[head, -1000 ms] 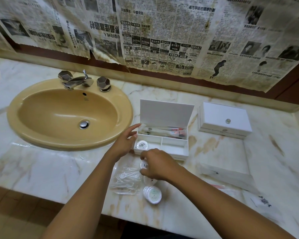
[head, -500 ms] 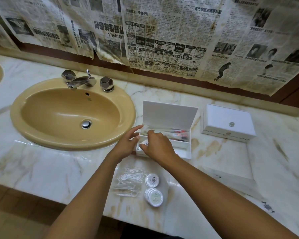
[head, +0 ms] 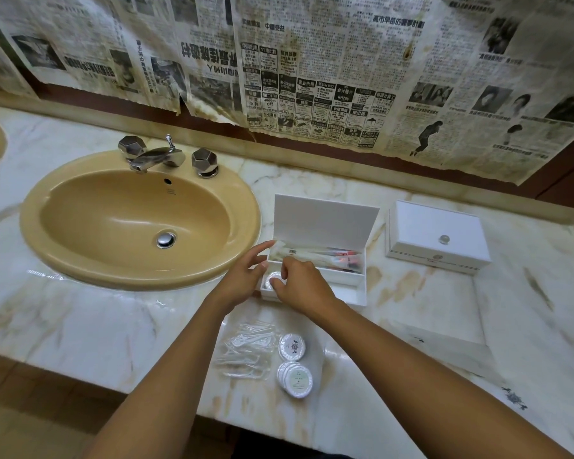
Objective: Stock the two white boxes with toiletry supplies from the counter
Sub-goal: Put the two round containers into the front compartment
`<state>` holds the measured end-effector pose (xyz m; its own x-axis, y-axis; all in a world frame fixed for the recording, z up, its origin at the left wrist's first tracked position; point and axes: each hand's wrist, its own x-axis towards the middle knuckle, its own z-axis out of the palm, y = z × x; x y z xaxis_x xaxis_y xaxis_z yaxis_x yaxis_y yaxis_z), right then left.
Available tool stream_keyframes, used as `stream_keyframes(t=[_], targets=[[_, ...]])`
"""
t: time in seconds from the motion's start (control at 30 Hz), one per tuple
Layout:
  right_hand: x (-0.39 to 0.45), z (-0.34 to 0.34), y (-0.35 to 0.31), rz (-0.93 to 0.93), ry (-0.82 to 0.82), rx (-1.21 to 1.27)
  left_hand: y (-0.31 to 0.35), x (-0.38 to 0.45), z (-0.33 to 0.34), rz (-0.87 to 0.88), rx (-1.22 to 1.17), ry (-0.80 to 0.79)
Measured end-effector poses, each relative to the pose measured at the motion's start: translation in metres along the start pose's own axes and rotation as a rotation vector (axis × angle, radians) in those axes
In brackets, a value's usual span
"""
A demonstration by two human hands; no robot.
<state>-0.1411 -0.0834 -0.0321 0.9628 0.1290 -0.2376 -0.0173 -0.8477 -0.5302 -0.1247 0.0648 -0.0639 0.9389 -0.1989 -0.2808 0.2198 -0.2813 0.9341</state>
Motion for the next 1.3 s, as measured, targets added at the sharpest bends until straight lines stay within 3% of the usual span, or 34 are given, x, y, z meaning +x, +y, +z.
stream_keyframes(t=[0.13,0.33,0.63,1.3], targets=[[-0.009,-0.007,0.003,-0.033,0.036,-0.014,-0.001,0.000,0.000,0.007,0.021,-0.005],[-0.038,-0.019,0.002,-0.245,0.151,-0.021,-0.002,0.002,0.001,0.000,0.007,0.001],[-0.064,-0.003,0.017,-0.247,-0.233,-0.271,-0.003,0.002,0.001,-0.038,0.024,0.008],[-0.062,0.026,0.022,-0.089,-0.258,-0.305,0.000,-0.001,0.002,-0.050,0.017,0.014]])
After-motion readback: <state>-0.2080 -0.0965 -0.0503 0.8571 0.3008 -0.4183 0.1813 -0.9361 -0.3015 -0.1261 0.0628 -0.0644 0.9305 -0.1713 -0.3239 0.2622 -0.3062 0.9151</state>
